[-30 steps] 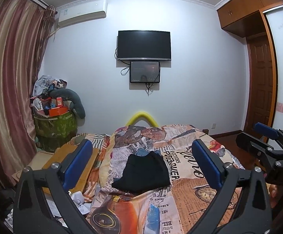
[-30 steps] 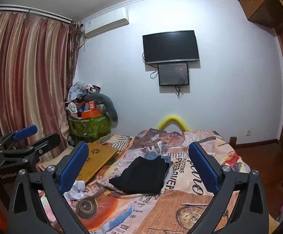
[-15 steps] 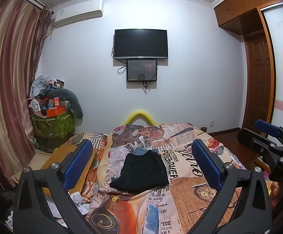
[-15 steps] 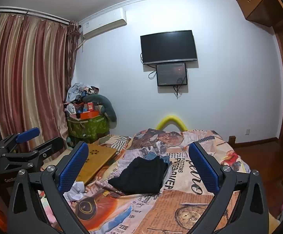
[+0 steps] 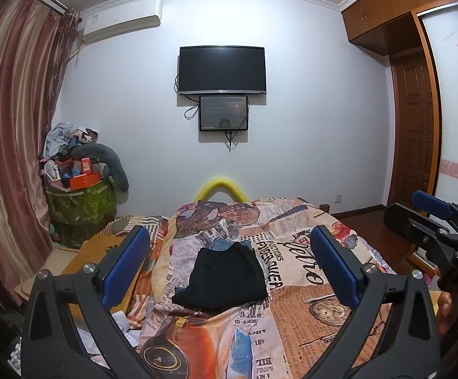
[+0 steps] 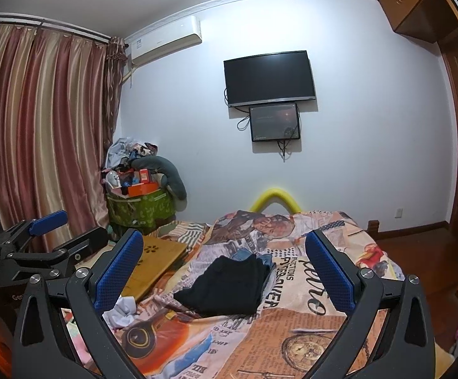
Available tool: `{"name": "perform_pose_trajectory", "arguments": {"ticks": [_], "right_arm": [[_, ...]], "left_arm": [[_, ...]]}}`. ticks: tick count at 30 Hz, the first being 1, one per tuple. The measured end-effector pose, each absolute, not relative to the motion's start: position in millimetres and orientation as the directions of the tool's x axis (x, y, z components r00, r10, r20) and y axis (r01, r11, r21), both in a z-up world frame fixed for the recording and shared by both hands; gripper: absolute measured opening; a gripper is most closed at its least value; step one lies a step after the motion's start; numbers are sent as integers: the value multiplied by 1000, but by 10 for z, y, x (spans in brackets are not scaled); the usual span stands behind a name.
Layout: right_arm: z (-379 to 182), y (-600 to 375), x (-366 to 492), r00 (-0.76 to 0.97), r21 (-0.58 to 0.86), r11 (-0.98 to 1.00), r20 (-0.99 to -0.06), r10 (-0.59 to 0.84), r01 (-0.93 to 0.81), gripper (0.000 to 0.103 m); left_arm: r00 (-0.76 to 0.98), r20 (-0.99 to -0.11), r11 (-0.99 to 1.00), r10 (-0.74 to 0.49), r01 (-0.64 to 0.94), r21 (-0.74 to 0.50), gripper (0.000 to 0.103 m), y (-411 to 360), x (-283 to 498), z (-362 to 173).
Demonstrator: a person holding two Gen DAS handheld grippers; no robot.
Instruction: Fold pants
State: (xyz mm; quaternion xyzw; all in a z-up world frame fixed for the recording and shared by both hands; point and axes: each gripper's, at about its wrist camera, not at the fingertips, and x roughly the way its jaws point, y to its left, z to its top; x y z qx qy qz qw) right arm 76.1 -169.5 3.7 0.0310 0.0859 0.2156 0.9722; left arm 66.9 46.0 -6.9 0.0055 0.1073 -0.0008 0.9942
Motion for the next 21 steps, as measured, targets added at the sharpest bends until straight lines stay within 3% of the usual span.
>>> {"name": "perform_pose_trajectory", "arguments": {"ticks": [21], "right_arm": [[45,-1672,741,895,98,908,-152,419,-408,102]], "left_arm": [[969,-245,1000,-23,23,-4,103,427,755,-104]]}}
